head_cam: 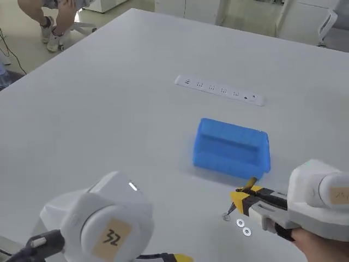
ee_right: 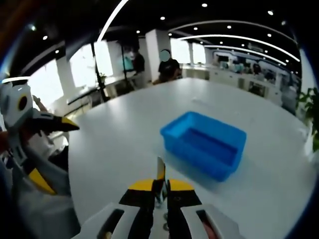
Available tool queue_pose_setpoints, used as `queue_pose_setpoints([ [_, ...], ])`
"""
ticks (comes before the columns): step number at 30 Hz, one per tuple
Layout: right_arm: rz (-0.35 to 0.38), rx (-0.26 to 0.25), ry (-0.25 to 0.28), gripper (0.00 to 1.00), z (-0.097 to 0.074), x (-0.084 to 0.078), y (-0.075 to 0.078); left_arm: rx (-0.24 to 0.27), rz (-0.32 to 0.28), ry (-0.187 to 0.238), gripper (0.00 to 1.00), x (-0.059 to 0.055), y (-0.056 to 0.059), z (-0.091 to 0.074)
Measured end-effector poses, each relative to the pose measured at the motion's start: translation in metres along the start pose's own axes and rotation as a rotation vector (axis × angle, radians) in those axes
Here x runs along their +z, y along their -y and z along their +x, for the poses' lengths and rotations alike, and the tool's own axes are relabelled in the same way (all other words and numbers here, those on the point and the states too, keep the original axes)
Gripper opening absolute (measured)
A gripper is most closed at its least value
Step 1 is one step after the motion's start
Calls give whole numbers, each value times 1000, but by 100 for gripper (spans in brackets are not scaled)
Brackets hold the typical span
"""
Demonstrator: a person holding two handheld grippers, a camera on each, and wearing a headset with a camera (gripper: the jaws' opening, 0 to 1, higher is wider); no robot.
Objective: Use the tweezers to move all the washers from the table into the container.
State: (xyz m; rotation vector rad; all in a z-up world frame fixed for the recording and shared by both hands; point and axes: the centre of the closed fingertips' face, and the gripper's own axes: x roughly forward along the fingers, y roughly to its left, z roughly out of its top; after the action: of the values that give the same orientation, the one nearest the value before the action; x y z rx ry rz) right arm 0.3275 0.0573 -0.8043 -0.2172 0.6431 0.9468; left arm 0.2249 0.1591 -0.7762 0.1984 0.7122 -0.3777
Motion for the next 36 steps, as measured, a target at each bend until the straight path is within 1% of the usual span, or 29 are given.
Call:
queue_pose_setpoints([
  [4, -13, 4, -10, 5, 3, -3, 2, 4, -4, 2, 96, 0, -1, 0],
  [5, -3, 7, -2, 5, 3, -1, 2, 4, -8, 1, 96, 0, -1, 0],
  [6, 9, 12, -9, 5, 3, -2, 2, 4, -10, 0, 96, 0, -1, 0],
  [11, 21, 24, -1, 5, 3, -1, 1, 7, -5, 0, 96, 0, -2, -2],
  [13, 6, 23, -14, 5, 5, -4, 1, 8, -4, 0, 96, 0, -2, -2],
  [14, -12, 17, -2, 5, 5, -3, 1, 10, -2, -2, 95, 0, -3, -2],
  [15, -21, 14, -14, 5, 5, -4, 0, 10, -1, -3, 95, -1, -3, -2],
  [16, -27, 14, -11, 5, 5, -4, -1, 10, -1, -3, 95, -1, -3, -2],
  [19, -6, 26, -6, 5, 5, -4, -4, 6, -3, -3, 95, -1, -2, -2],
  [20, -12, 23, -7, 4, 5, -4, -3, 4, 0, -6, 95, -1, -1, -2],
  [21, -37, 14, -10, 4, 5, -4, -2, 5, 4, -6, 95, -1, -1, -2],
  [25, -33, 16, -14, 4, 5, -4, -1, 4, 4, -2, 95, 0, 0, -2],
  [27, -44, 3, -4, 4, 3, -2, 1, 6, 5, -2, 95, 0, -1, -3],
  [32, -45, 1, 9, 4, 0, 4, 3, 9, -1, 2, 95, 1, -3, -3],
  [33, -43, 0, 12, 4, -1, 6, 4, 8, -6, 12, 96, 3, -3, -3],
  [36, -25, 2, 30, 4, -5, 11, 4, 6, -11, 13, 96, 4, -3, -2],
])
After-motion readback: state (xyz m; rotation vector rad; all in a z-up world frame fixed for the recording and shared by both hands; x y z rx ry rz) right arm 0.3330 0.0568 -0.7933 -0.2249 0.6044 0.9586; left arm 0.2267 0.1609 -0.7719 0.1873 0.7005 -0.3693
